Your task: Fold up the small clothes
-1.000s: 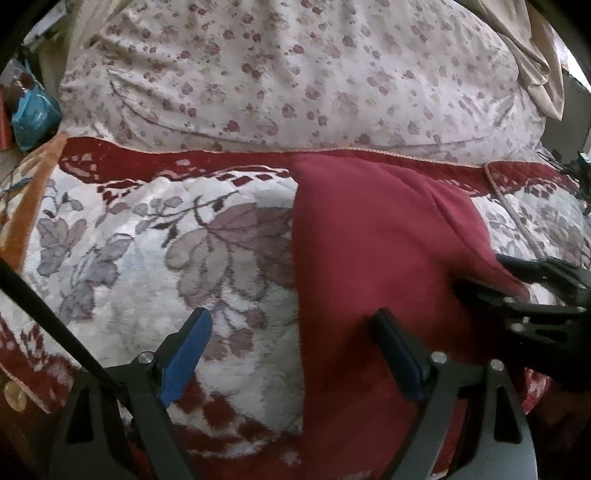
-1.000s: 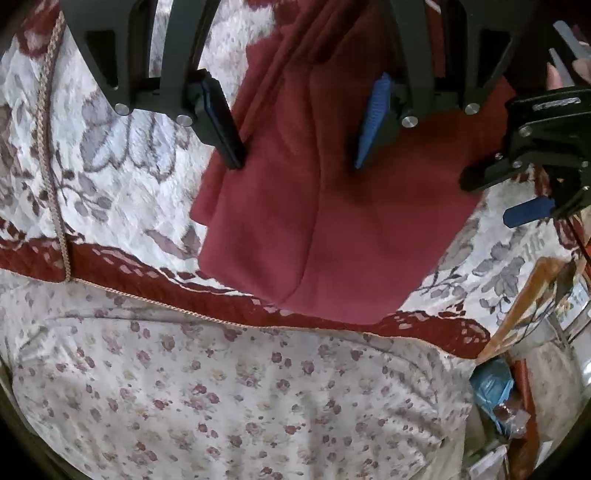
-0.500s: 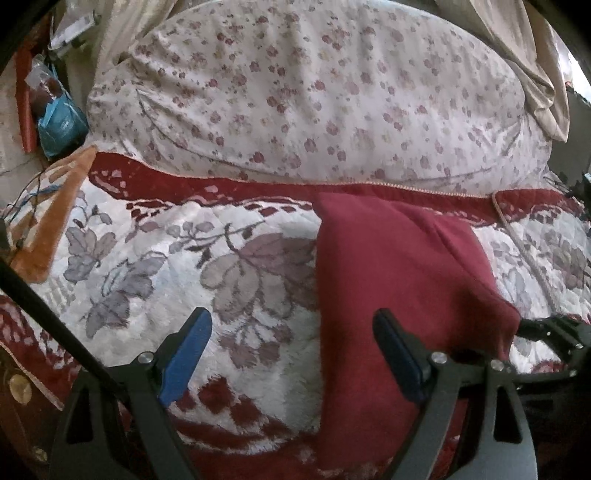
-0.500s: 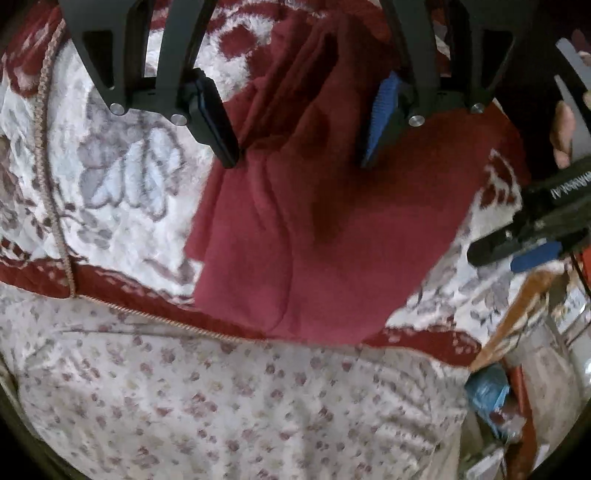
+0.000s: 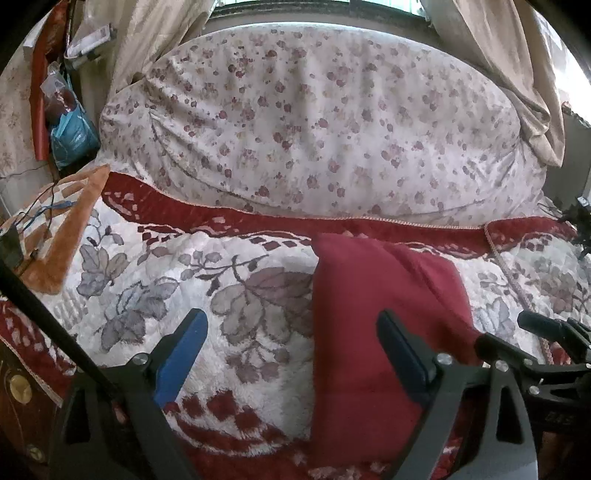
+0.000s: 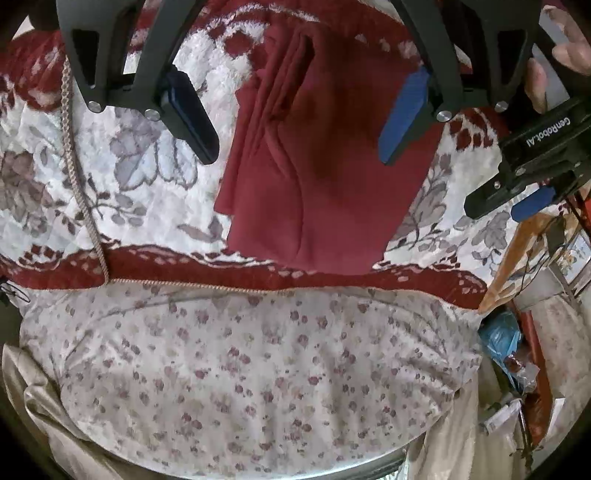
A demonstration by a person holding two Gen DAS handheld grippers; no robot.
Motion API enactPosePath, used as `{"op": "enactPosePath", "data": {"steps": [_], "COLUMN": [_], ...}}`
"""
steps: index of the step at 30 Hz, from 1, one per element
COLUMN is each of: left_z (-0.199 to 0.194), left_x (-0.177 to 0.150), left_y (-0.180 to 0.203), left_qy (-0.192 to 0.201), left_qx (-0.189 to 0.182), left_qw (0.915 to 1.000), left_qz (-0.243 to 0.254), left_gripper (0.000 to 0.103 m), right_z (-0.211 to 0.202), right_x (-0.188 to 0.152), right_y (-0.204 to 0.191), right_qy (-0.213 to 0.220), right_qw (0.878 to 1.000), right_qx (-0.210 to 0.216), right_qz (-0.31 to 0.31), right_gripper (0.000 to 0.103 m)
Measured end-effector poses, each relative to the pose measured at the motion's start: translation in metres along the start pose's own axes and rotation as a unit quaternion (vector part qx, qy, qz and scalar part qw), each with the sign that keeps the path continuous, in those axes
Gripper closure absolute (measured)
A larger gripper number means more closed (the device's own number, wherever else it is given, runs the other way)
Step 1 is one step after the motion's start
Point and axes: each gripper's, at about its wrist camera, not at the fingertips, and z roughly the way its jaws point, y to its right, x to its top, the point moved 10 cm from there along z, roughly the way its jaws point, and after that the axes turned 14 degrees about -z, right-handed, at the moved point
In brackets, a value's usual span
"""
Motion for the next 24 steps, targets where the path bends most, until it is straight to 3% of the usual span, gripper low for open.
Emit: {"op": "enactPosePath", "data": {"steps": [6,24], "left_z": [-0.003,0.005], "left_x": [0.004,0.004], "left_y": [-0.003,-0.009], "left_qy": [0.001,-0.004], "left_qx": [-0.002,0.012], "left_qw": [0.9999,0.9999], "left_qz": [-0.012,-0.006], "left_gripper": [0.006,0.005], "right_z": [-0.007,0.009], "right_x": [0.009,0.006], "right_y": [0.001,-0.004], "right_qy": [0.019,0.003], "right_qw": [1.0,1.0], "right_qx": [-0.006,0.0], "right_qz": [0.001,-0.001], "right_gripper": [0.009,0.009]}}
